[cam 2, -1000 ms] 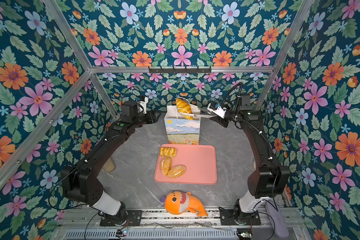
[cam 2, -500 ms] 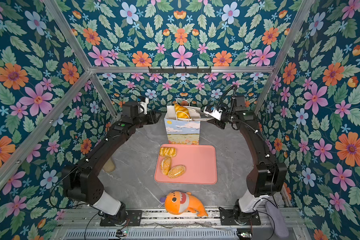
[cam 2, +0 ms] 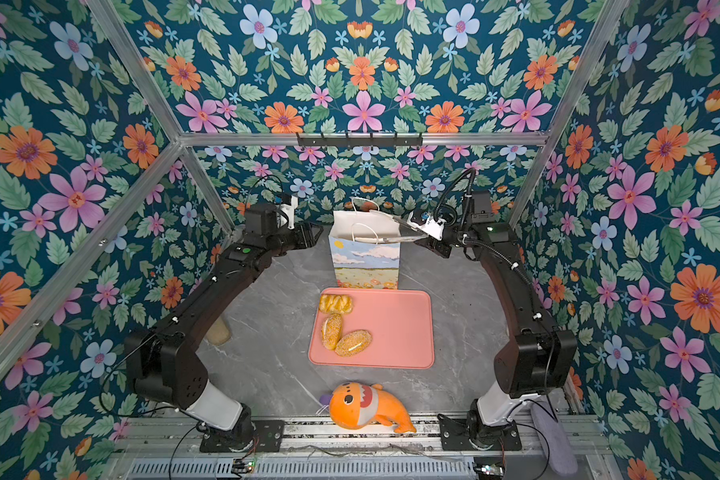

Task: Place the fake bread into the paper bag
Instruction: 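Open the tongs to release the croissant into the bag, then withdraw the tongs from the bag and lower them onto the sugar-coated bun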

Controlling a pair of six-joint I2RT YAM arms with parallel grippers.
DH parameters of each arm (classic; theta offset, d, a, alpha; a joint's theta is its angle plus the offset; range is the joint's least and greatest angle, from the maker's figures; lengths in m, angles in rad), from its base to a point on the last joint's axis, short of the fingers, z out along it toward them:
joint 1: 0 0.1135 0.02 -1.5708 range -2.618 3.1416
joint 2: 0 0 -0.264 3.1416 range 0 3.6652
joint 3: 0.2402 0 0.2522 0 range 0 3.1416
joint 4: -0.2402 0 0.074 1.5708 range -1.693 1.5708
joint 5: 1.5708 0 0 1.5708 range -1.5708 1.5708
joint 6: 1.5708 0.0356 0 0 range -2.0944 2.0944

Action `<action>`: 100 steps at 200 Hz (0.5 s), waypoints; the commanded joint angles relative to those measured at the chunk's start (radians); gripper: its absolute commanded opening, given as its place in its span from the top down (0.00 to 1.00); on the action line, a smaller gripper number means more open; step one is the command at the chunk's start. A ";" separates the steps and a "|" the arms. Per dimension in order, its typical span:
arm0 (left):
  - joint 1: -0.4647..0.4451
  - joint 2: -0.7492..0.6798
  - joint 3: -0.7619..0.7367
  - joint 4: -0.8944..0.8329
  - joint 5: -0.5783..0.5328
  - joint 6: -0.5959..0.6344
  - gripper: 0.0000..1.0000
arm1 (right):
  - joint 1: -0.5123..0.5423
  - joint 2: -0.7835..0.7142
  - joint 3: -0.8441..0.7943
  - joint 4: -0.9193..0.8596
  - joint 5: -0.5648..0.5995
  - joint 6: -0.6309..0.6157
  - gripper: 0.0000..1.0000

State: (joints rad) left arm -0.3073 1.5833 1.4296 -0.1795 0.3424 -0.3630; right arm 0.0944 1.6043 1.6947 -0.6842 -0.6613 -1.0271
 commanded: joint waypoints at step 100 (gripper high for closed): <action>0.004 -0.041 -0.015 0.009 0.013 0.007 0.38 | -0.001 -0.162 0.139 -0.150 0.047 0.260 0.59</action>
State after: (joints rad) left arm -0.3050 1.5524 1.4185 -0.1806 0.3424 -0.3630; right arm 0.0940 1.4670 1.8053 -0.7818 -0.6567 -0.8494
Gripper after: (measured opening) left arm 0.618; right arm 0.415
